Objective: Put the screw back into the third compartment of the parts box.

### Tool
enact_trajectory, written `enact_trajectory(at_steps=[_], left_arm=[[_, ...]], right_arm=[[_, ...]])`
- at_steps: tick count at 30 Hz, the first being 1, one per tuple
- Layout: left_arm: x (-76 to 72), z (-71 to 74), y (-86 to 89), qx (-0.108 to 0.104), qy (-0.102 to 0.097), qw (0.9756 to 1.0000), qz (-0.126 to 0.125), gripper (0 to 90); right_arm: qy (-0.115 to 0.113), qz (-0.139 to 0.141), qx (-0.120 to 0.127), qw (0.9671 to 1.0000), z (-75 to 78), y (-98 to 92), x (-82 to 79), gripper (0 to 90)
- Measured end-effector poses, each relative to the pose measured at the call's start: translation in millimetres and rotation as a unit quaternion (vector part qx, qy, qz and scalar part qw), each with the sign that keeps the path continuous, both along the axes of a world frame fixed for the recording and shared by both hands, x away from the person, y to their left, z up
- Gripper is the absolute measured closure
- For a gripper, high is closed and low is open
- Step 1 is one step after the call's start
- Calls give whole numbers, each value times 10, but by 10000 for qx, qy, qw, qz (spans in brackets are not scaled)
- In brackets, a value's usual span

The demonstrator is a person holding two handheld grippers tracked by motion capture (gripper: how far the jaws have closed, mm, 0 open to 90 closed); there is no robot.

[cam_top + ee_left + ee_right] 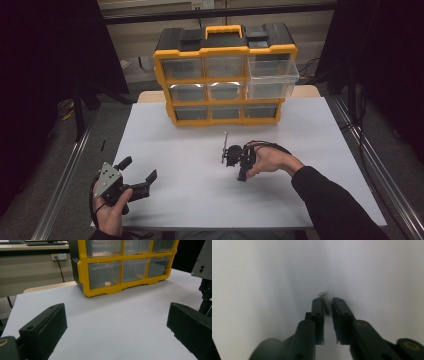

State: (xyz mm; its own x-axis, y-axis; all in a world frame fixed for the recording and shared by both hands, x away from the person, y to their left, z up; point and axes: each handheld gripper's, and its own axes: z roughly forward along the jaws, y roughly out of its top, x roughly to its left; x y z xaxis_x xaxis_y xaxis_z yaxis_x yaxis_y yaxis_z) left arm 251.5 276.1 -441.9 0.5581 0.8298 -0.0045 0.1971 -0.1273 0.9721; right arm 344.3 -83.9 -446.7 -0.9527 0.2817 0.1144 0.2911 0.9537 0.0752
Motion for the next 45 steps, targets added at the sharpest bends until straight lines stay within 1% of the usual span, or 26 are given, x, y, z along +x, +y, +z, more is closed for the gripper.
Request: enact_trajectory(at_steps=[1,2,3,4,5,8,12,17,18,19,21,22,23,24,25,27,28,29,30,32,33,38,40,41,43,45], left_arm=[[-1,0,-1,0,1,10000,11,27],[0,-3,-9,-55,6,10000,10,27],[0,-3,-8,-51,8,10000,10,27],[0,0,1,6,0,10000,1,27],[2,-2,-5,-37,-1,10000,15,27],[3,-4,-8,-52,8,10000,10,27],[-1,-2,-7,-36,-1,10000,24,27],[1,-1,1,-3,-4,10000,15,27],[2,-2,0,-12,-3,10000,16,27],[3,-3,-4,-47,-5,10000,26,27],[2,-1,4,5,-2,10000,10,27],[2,-3,-2,-38,13,10000,-11,27],[1,-2,-1,-29,7,10000,1,27],[1,0,2,-2,-8,10000,12,27],[2,-2,-3,-37,12,10000,-9,27],[2,-1,-1,-9,-5,10000,9,27],[1,-2,-7,-49,-8,10000,20,27],[1,0,-1,-7,-8,10000,16,27],[2,-2,-5,-44,-10,10000,28,27],[2,-3,-5,-45,-6,10000,28,27],[2,-2,-3,-35,13,10000,-8,27],[-1,1,3,0,-7,10000,15,27],[0,1,1,-5,-14,10000,14,27],[1,1,2,-3,-9,10000,16,27],[2,1,4,10,-13,10000,15,27],[3,1,3,9,-14,10000,17,27]], right_arm=[[30,-15,-7,10000,1,-4,15,832],[29,-33,-8,10000,0,-9,25,849],[51,-43,8,10000,-4,-13,33,862],[56,-3,-12,10000,-3,-14,48,871],[81,-39,31,10000,-9,-16,56,872],[122,-88,18,9999,-7,-19,61,873],[149,-116,-52,9998,1,-11,58,875],[160,-108,29,9998,-4,-19,74,875],[174,-141,-2,9997,2,-20,72,875],[187,-165,31,9997,-3,-23,73,875],[201,-155,57,9997,5,-30,77,875],[226,-189,85,9995,19,-29,76,875],[247,-230,125,9994,40,-32,76,875],[235,-229,176,9993,61,-41,82,875],[193,-210,219,9994,78,-48,86,875],[219,-264,273,9990,110,-62,82,875],[230,-304,273,9989,121,-66,77,875],[224,-302,268,9989,140,-71,78,875],[218,-355,332,9986,155,-75,75,875],[195,-353,372,9985,197,-80,81,875],[142,-298,427,9985,218,-79,90,875],[92,-369,603,9975,358,-79,78,874],[10,-276,733,9969,403,-87,85,875],[-13,-296,782,9965,430,-87,78,874],[-38,-345,802,9962,498,-90,66,874],[-129,-281,873,9957,560,-92,63,874]])
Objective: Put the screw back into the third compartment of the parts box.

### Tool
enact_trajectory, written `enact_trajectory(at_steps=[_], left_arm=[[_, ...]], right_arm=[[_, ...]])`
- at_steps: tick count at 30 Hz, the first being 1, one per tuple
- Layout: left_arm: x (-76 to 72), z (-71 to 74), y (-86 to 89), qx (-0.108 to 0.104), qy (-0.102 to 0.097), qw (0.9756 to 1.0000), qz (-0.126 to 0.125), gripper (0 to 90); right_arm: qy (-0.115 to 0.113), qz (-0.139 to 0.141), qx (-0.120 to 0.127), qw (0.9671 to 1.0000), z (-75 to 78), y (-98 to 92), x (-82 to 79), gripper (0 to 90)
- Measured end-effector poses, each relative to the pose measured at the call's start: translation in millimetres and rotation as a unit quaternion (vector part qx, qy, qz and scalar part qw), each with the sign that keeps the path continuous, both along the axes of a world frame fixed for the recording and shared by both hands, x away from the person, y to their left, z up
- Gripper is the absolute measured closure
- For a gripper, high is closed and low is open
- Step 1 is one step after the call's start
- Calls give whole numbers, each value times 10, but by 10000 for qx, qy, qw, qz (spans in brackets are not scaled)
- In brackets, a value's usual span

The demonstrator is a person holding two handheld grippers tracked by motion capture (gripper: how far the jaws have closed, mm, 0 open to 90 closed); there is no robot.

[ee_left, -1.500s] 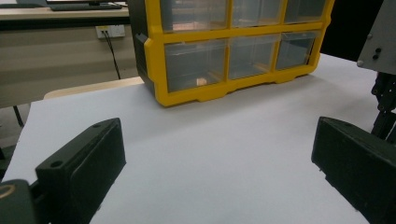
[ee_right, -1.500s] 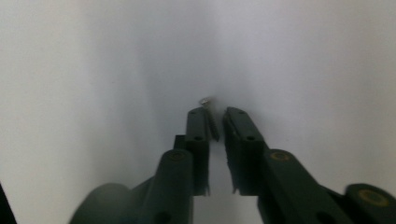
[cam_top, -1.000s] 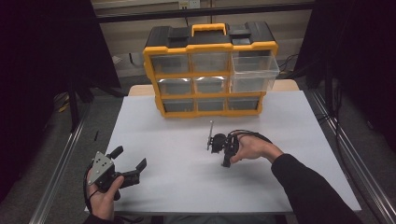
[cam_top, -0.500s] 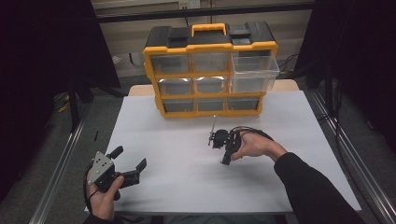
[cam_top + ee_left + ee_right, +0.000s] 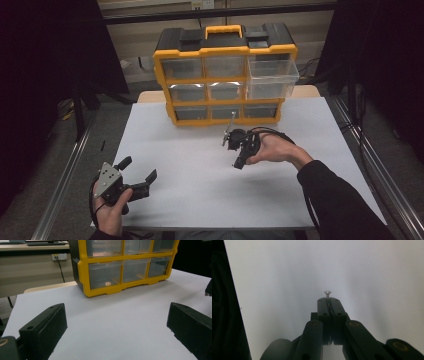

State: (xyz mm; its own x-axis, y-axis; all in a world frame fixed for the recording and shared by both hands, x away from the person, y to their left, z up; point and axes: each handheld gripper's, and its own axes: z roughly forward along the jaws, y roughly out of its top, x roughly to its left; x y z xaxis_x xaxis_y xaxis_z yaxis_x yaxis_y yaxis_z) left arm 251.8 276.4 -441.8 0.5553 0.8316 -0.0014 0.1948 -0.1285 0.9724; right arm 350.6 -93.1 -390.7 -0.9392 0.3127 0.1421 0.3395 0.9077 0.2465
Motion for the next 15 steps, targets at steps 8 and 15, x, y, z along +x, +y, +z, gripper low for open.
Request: enact_trajectory(at_steps=[8,15], left_arm=[[0,-2,-1,-25,13,10000,-7,27],[0,0,1,-2,3,10000,1,27]], right_arm=[[-200,-54,293,9994,290,-22,-4,875],[-404,-53,394,9984,494,-35,20,875]])
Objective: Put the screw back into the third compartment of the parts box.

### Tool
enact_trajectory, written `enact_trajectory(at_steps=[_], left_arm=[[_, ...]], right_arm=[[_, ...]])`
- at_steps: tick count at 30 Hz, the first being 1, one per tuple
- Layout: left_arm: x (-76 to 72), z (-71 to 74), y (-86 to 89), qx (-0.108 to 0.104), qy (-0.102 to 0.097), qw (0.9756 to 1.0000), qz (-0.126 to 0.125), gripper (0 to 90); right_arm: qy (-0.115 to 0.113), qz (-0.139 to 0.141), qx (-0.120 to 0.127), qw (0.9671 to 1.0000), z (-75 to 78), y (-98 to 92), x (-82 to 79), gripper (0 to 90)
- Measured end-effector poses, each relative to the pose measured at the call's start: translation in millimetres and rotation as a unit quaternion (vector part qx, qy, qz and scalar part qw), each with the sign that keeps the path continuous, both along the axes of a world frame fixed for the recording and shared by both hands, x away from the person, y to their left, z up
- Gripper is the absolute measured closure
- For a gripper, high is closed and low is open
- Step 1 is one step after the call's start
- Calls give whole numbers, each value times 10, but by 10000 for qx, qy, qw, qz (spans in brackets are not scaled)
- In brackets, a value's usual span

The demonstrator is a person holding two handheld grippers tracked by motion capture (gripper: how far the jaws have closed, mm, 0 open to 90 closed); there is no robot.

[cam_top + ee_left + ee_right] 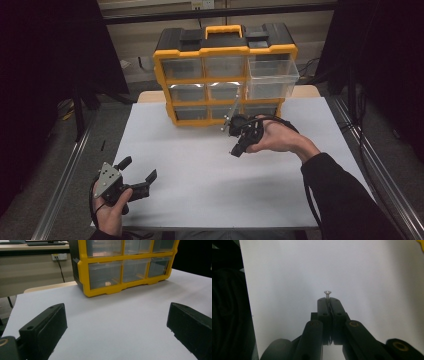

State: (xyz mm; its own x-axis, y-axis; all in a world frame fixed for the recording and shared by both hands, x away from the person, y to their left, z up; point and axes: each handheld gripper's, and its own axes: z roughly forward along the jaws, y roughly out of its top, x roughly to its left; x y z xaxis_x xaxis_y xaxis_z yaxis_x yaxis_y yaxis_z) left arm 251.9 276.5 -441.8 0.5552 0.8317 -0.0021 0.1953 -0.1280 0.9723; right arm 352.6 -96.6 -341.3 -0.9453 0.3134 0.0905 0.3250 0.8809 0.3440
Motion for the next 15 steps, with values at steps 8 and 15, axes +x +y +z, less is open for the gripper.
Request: enact_trajectory(at_steps=[8,15], left_arm=[[1,-1,-3,-30,18,10000,-14,27],[1,-1,-1,-23,16,10000,-11,27]], right_arm=[[-71,-121,138,9998,269,-22,30,874],[-255,-130,188,9994,551,-55,57,875]])
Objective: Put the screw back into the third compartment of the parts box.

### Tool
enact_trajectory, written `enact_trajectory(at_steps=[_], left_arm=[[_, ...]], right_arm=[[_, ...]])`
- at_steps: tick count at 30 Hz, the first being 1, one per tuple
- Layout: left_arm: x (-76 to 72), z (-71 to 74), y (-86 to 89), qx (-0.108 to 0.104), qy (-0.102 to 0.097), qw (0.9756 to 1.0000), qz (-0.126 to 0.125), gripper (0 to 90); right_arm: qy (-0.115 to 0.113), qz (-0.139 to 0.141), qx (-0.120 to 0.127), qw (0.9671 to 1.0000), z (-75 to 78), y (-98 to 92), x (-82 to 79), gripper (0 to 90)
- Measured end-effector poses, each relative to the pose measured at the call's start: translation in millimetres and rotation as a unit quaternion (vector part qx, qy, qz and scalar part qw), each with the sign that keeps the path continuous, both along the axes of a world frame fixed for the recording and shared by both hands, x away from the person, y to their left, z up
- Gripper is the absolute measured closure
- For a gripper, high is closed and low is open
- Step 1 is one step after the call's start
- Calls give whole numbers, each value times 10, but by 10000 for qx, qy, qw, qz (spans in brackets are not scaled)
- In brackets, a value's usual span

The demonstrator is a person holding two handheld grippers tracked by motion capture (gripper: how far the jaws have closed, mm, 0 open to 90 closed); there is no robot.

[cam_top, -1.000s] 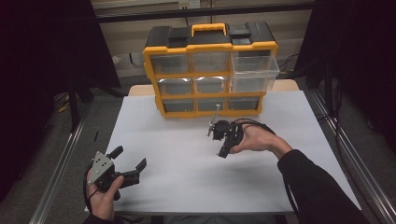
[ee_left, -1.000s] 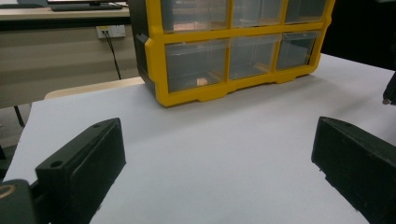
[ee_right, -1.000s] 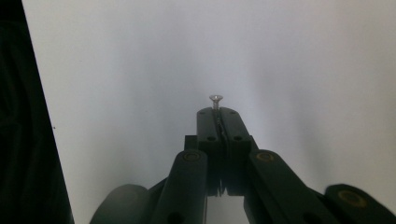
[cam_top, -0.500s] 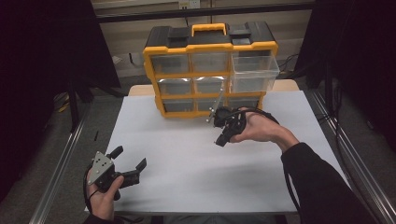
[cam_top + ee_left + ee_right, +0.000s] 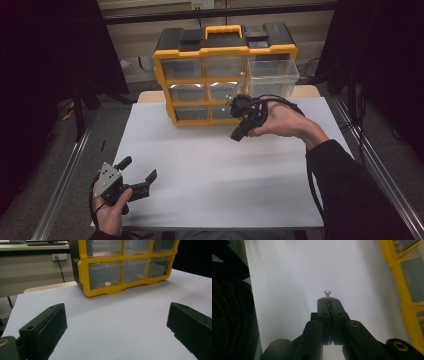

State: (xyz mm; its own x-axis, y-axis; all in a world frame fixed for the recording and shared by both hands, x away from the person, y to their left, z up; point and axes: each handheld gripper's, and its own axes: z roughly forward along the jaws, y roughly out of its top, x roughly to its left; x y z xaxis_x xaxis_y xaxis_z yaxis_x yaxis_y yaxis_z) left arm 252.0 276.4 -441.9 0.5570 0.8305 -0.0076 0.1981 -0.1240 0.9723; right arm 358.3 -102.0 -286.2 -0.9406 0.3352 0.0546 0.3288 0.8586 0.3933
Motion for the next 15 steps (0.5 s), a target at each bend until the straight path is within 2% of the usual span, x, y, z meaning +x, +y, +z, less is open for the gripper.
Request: enact_trajectory(at_steps=[3,6,8,9,11,14,15], left_arm=[[0,-1,-4,-20,11,10000,-18,27],[1,0,-4,-16,-13,10000,17,27],[0,1,0,1,-4,10000,1,27],[0,1,0,3,-3,10000,0,27],[1,-2,-7,-50,2,10000,7,27],[0,3,2,30,-16,10000,1,27],[-2,2,-1,0,-8,10000,-6,27]], right_arm=[[-137,6,63,9999,110,-7,13,874],[-158,-68,48,9998,225,-12,21,875],[-191,-65,129,9997,313,-23,45,874],[-272,-37,130,9995,347,-22,58,875],[-286,-90,109,9995,433,-13,74,874],[-343,-125,76,9993,536,6,128,874],[-346,-146,75,9993,569,15,148,875]])
